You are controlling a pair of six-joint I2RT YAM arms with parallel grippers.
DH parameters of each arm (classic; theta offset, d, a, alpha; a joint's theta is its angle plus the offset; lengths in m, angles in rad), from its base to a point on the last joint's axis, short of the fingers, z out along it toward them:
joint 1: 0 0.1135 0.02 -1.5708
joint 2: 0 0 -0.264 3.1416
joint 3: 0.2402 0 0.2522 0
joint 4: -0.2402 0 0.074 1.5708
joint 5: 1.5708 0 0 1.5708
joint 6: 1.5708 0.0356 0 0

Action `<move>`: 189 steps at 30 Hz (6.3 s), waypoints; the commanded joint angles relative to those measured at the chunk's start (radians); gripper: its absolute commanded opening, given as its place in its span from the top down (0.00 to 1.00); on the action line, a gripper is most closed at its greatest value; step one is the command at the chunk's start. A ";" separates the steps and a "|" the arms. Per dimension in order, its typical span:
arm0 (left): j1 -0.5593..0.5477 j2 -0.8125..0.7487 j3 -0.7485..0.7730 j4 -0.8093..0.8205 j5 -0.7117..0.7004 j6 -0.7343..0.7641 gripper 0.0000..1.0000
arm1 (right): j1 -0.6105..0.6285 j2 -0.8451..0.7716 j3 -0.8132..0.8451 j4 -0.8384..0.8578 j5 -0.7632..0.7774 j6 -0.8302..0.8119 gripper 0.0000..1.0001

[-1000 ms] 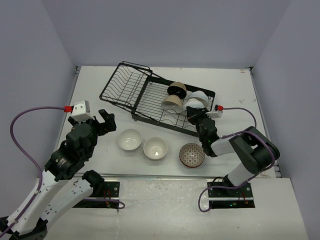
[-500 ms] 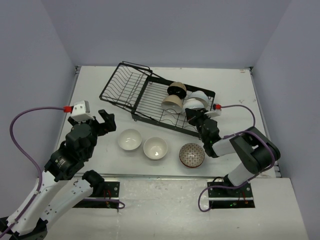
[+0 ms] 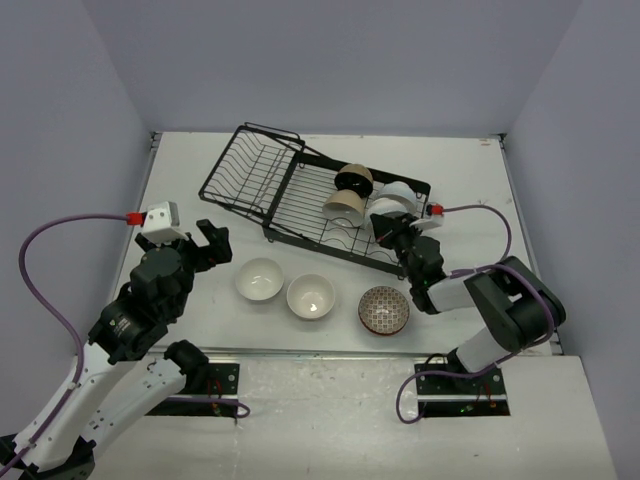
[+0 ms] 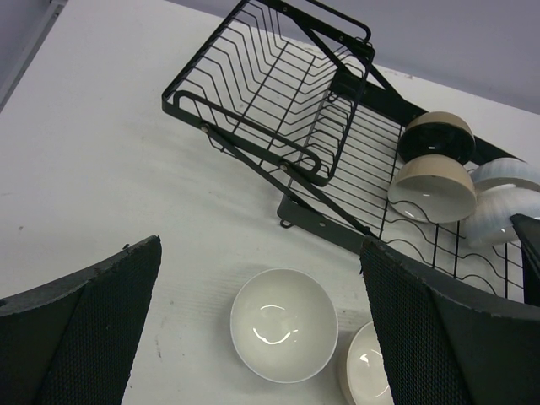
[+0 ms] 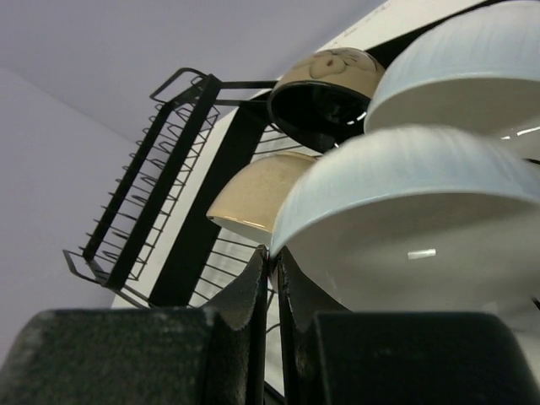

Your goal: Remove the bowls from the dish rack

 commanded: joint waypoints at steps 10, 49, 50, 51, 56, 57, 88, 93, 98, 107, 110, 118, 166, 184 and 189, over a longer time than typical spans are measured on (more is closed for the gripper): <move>0.007 -0.002 -0.003 0.042 0.010 0.029 0.00 | -0.034 -0.075 0.041 0.417 -0.073 -0.051 1.00; 0.008 0.000 0.002 0.045 -0.006 0.027 0.00 | 0.152 -0.115 0.473 -1.205 0.059 -0.383 1.00; 0.010 -0.003 0.002 0.042 -0.006 0.027 0.00 | 0.165 -0.095 0.493 -1.240 0.074 -0.384 1.00; 0.008 -0.003 0.002 0.044 -0.006 0.026 0.00 | 0.180 -0.060 0.510 -1.298 0.097 -0.384 1.00; 0.010 -0.006 0.000 0.042 -0.004 0.026 0.00 | 0.228 0.000 0.558 -1.367 0.151 -0.384 1.00; 0.008 -0.006 0.000 0.044 -0.004 0.026 0.00 | 0.229 0.002 0.556 -1.367 0.154 -0.383 1.00; 0.010 -0.012 0.002 0.045 -0.009 0.023 0.00 | 0.358 -0.151 0.694 -1.588 0.413 -0.426 1.00; 0.008 -0.014 0.002 0.042 -0.021 0.019 0.00 | 0.429 -0.125 0.824 -1.631 0.452 -0.504 1.00; 0.008 -0.035 0.015 0.006 -0.102 -0.019 0.00 | 0.505 -0.031 0.935 -1.634 0.322 -0.626 1.00; 0.011 -0.166 0.026 -0.071 -0.291 -0.138 0.00 | 0.732 0.283 1.363 -1.829 0.104 -0.766 1.00; 0.011 -0.178 0.029 -0.082 -0.305 -0.152 0.00 | 0.769 0.375 1.464 -1.877 0.067 -0.798 1.00; 0.011 -0.241 0.023 -0.085 -0.331 -0.172 0.00 | 0.791 0.545 1.648 -1.958 -0.022 -0.872 0.98; 0.011 -0.293 -0.006 -0.033 -0.293 -0.137 0.00 | 0.777 0.697 1.774 -2.204 0.001 -0.904 0.60; 0.011 -0.290 -0.011 -0.024 -0.271 -0.123 0.00 | 0.762 0.612 1.736 -2.068 -0.053 -0.831 0.57; 0.011 -0.290 -0.011 -0.024 -0.271 -0.120 0.00 | 0.752 0.651 1.739 -2.070 -0.073 -0.799 0.69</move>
